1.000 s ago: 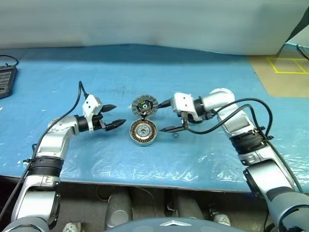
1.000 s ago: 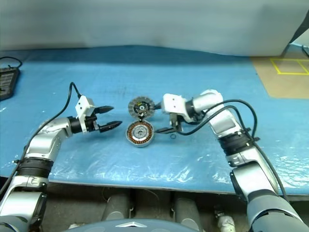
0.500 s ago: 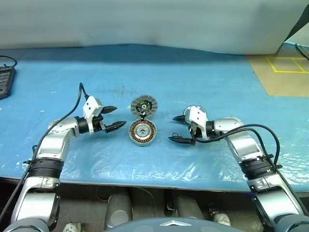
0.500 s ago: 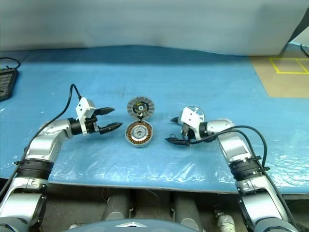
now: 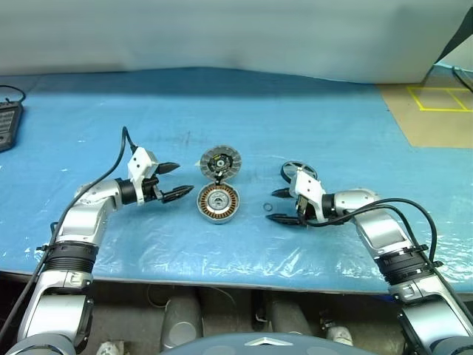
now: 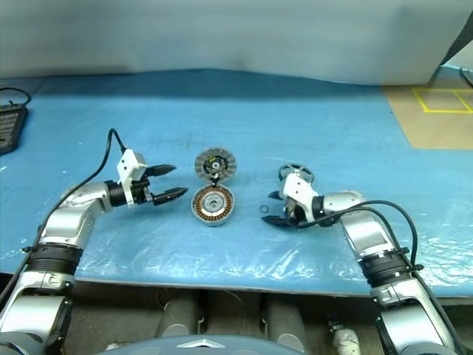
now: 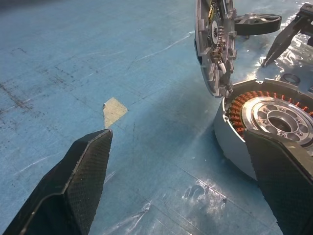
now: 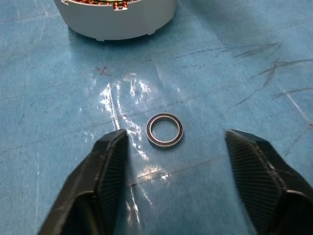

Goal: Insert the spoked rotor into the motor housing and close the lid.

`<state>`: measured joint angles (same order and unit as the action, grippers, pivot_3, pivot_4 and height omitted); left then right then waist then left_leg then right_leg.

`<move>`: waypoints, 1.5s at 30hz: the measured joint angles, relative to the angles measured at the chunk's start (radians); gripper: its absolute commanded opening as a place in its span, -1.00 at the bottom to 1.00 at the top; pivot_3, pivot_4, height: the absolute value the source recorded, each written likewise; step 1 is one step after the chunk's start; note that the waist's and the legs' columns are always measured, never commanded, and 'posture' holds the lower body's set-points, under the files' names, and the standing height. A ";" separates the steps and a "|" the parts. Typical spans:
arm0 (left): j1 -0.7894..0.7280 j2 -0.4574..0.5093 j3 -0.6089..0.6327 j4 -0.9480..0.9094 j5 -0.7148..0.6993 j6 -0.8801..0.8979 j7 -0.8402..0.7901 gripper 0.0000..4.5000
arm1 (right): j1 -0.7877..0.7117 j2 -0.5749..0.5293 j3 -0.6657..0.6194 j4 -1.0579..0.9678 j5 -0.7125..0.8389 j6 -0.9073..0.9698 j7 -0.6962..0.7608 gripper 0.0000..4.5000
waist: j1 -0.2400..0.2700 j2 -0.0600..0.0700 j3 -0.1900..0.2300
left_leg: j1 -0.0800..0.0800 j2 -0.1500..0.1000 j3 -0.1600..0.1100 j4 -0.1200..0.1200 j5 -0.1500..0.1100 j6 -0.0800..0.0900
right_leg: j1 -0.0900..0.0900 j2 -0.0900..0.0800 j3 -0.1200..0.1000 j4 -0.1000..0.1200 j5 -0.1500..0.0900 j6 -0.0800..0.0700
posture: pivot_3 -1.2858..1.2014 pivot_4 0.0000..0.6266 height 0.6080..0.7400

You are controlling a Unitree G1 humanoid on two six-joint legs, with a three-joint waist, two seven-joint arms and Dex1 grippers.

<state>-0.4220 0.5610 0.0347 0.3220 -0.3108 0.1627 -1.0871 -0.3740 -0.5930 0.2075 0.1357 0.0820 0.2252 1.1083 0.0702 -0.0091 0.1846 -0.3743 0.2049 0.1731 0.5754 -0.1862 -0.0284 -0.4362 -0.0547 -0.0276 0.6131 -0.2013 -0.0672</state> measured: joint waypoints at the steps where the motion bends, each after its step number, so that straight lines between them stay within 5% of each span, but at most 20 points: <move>1: 0.000 0.000 0.000 0.000 0.000 0.000 0.000 1.00 | 0.001 -0.001 0.000 0.000 0.000 -0.002 -0.001 -0.05 | 0.000 0.000 0.000 | 0.000 0.000 0.000 0.000 0.000 0.000 | 0.000 0.000 0.000 0.000 0.000 0.000 | 0.03 -0.52 1.00; 2: 0.000 0.000 0.000 0.000 0.000 0.000 0.000 1.00 | 0.003 -0.001 0.000 0.000 0.000 -0.005 -0.003 -0.19 | 0.000 0.000 0.000 | 0.000 0.000 0.000 0.000 0.000 0.000 | 0.000 0.000 0.000 0.000 0.000 0.000 | 0.03 -0.52 1.00; 22: 0.000 0.000 0.000 0.002 0.004 0.000 0.005 1.00 | -0.010 0.018 0.030 0.000 -0.005 -0.011 -0.014 -0.19 | 0.000 0.000 0.000 | 0.001 0.000 0.000 0.000 0.000 0.000 | 0.001 0.000 0.000 0.000 0.000 0.000 | 0.03 -0.52 1.00; 28: 0.000 0.000 0.000 0.002 0.004 0.000 0.007 1.00 | -0.024 0.018 0.033 0.016 -0.012 -0.010 -0.020 -0.76 | 0.000 0.000 0.000 | 0.001 0.000 0.000 0.000 0.000 0.000 | 0.002 0.000 0.000 0.000 0.000 0.000 | 0.03 -0.52 1.00; 45: -0.001 0.000 -0.001 0.012 0.004 -0.002 0.000 1.00 | -0.209 0.101 0.011 -0.097 0.117 0.129 0.010 -0.76 | 0.000 0.000 0.000 | 0.001 0.000 0.000 0.000 0.000 0.000 | 0.001 0.000 0.000 0.000 0.000 0.000 | 0.03 -0.52 1.00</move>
<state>-0.4235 0.5612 0.0340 0.3340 -0.3068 0.1603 -1.0873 -0.5832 -0.4923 0.2185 0.0383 0.1993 0.3539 1.1184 0.0703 -0.0091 0.1845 -0.3734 0.2049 0.1731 0.5751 -0.1862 -0.0284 -0.4355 -0.0547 -0.0276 0.6134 -0.2013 -0.0673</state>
